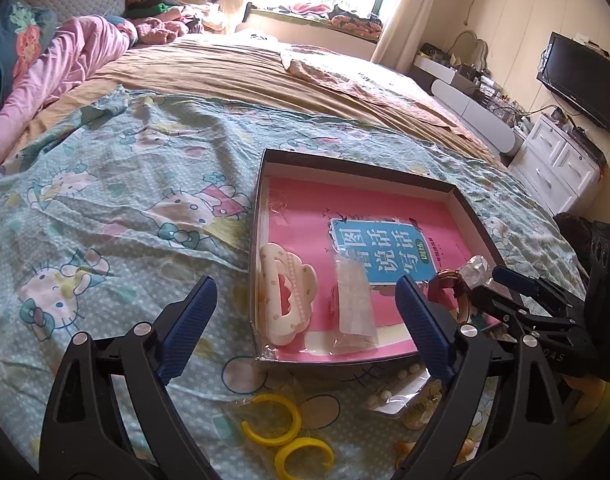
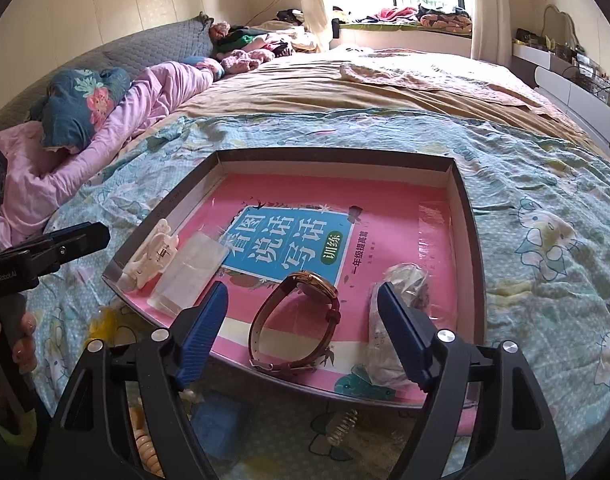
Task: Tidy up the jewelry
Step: 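Withdraw both grippers from the tray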
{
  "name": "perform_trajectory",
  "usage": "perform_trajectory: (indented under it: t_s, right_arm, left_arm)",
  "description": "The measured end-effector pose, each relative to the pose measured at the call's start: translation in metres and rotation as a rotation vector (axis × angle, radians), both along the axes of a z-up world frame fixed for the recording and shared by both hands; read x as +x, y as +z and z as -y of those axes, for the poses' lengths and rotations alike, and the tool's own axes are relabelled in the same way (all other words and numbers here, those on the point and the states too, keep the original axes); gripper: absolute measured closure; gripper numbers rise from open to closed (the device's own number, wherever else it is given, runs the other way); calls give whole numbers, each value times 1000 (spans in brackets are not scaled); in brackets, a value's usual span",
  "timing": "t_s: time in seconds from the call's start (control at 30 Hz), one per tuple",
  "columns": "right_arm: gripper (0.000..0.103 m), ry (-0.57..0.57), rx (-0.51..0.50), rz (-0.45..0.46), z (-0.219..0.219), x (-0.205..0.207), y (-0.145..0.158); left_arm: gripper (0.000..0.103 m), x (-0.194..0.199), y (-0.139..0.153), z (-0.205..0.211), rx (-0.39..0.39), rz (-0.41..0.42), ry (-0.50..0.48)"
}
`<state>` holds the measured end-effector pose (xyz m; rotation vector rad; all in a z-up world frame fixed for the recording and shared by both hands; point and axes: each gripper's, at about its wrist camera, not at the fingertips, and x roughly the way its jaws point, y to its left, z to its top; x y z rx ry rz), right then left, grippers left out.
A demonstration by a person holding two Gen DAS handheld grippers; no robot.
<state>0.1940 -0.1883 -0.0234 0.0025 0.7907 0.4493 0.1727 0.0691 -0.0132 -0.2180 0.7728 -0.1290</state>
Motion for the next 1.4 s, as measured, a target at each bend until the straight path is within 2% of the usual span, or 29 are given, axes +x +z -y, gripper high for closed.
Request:
perform_trajectory:
  t_s: [0.03,0.07,0.63,1.07,1.4]
  right_arm:
    - [20,-6,7,2,2,-1,2]
    - [19,-11,14,4,5,-3,4]
    - [14,-71,75,71,41,-37,45]
    - [12,-63,76,126,50,-66,69]
    - [11,-24,62,132,46,-89,73]
  left_arm:
    - [10,-1,1,0,-5,-1,4]
    - [9,-2,2,-1,-10,1,7]
    - [9,-32,40,-10,8,81,60]
    - [9,-63,71,-3,39,172,44]
    - [9,-83,76,6,50,183,0]
